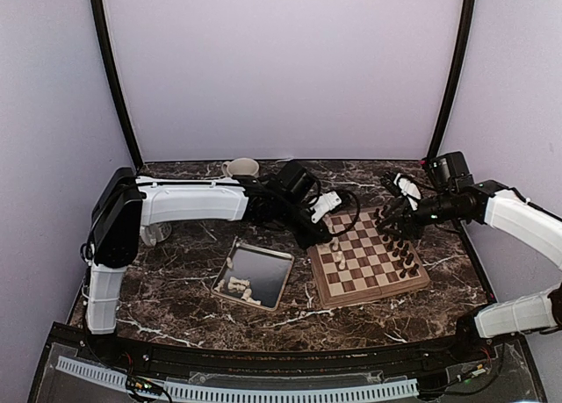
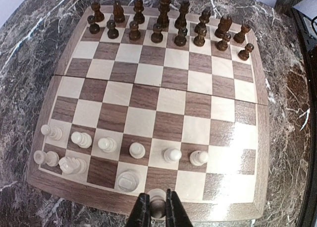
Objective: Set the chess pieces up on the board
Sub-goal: Place the pawn at g2.
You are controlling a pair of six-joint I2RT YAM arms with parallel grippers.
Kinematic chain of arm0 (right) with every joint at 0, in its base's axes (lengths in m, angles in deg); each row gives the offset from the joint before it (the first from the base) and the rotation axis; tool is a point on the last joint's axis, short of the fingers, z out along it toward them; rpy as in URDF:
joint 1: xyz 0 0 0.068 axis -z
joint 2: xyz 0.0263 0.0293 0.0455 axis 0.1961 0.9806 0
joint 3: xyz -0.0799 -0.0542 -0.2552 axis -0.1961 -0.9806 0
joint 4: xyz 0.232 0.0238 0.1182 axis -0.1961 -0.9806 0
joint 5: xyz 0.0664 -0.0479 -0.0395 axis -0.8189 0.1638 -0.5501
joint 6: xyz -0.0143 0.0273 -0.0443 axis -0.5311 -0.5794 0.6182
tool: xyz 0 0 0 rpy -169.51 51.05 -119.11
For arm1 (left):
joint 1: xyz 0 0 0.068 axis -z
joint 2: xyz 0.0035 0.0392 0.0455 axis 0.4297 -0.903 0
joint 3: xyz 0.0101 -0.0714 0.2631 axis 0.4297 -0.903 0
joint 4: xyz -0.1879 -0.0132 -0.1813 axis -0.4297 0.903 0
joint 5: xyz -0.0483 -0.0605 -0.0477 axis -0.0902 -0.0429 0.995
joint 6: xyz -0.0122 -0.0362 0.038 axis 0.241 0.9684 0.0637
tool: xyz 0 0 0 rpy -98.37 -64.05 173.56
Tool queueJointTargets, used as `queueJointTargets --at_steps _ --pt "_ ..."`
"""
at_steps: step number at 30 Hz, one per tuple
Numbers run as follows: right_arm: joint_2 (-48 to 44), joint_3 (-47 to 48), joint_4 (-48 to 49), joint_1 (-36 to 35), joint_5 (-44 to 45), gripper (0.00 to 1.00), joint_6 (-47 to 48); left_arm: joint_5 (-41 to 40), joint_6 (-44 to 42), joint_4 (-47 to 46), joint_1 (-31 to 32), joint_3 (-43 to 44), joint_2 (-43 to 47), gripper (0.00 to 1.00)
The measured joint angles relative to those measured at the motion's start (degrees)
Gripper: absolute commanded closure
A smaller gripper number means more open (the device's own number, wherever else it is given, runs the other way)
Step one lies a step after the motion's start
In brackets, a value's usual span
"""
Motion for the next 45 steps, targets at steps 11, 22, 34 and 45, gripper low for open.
queueJointTargets --at_steps 11,22,34,45 --pt "-0.09 -0.63 0.92 0.00 1.77 0.54 -0.02 3.28 -2.93 3.91 2.38 1.03 -1.49 0.92" --pt "-0.09 -1.16 1.33 0.04 2.38 0.54 0.07 5.68 -5.84 4.44 5.68 4.92 -4.31 0.91" --pt "0.02 -1.16 1.31 0.04 2.03 0.54 0.50 4.07 -6.34 5.38 7.37 8.41 -9.35 0.89" --pt "0.17 -1.16 1.31 0.11 1.68 0.54 0.70 0.96 -6.32 5.40 8.04 9.07 -10.19 0.88"
